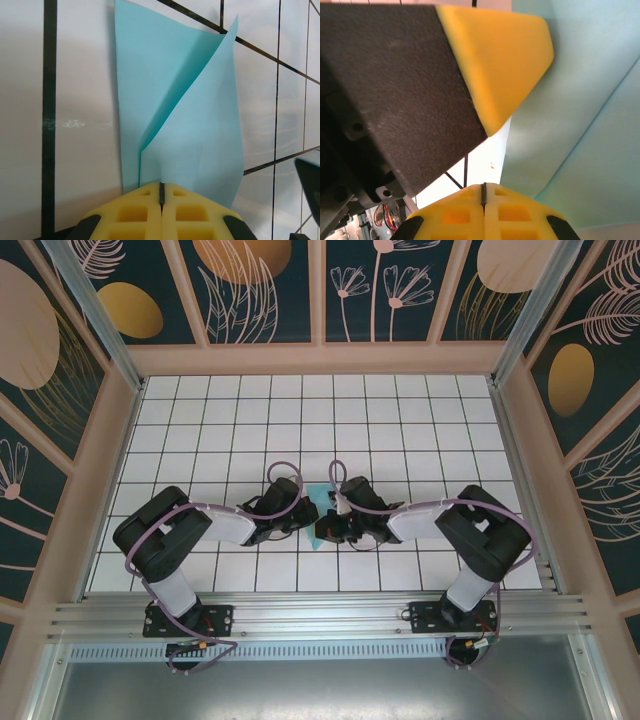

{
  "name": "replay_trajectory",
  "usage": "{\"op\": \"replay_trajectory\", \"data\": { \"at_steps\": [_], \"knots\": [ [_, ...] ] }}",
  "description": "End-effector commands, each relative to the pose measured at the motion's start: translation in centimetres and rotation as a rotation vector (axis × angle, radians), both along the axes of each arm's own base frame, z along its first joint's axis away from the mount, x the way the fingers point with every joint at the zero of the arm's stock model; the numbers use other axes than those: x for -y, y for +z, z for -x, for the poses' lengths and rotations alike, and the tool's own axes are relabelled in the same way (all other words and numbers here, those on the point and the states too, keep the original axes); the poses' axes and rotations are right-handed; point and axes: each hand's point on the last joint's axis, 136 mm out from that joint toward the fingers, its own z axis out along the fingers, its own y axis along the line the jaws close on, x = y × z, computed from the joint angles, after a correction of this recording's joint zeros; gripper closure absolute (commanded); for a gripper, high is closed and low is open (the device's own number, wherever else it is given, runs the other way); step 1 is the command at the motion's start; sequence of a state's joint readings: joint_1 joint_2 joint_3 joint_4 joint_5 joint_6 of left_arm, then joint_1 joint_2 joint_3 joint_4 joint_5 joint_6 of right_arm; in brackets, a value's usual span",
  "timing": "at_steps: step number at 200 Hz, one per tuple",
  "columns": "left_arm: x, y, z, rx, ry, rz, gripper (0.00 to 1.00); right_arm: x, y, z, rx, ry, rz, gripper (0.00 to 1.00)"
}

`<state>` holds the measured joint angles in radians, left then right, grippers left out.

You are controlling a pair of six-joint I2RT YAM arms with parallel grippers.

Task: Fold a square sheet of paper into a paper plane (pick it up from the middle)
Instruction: Fourth fold the wing at the center of the table.

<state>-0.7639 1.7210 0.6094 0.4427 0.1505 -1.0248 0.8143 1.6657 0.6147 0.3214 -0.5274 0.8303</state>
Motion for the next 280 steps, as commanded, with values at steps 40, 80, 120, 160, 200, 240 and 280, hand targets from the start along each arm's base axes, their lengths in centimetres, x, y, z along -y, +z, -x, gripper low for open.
{"op": "replay_trajectory", "data": {
  "at_steps": [40,80,120,160,200,240,280],
  "knots": [
    [-2.1,-3.6,2.0,-0.103,-0.004,-0.107,1.0,1.0,-3.8,1.3,-0.065,-0.015,0.082,0.97],
    [-2.1,-3.5,2.0,-0.101,-0.004,-0.108,1.0,0.5,-1.2,0.8,-0.017,-0.01,0.047,0.97],
    [-2.2,-3.5,2.0,-0.102,-0.003,-0.111,1.0,-0.1,0.3,1.6,-0.005,0.018,0.014,0.96],
    [-2.1,-3.4,2.0,-0.101,-0.004,-0.108,1.0,0.0,-1.7,2.4,-0.046,0.02,0.041,0.96],
    [-2.2,-3.6,2.1,-0.104,-0.005,-0.112,1.0,0.4,-4.2,3.0,-0.095,0.012,0.066,0.97],
    [-2.3,-3.6,2.1,-0.105,-0.004,-0.111,1.0,0.1,-2.7,2.7,-0.067,0.013,0.049,0.97],
    [-2.2,-3.6,2.1,-0.106,-0.005,-0.11,1.0,-0.6,0.3,2.4,-0.014,0.03,0.001,0.96]
  ]
}}
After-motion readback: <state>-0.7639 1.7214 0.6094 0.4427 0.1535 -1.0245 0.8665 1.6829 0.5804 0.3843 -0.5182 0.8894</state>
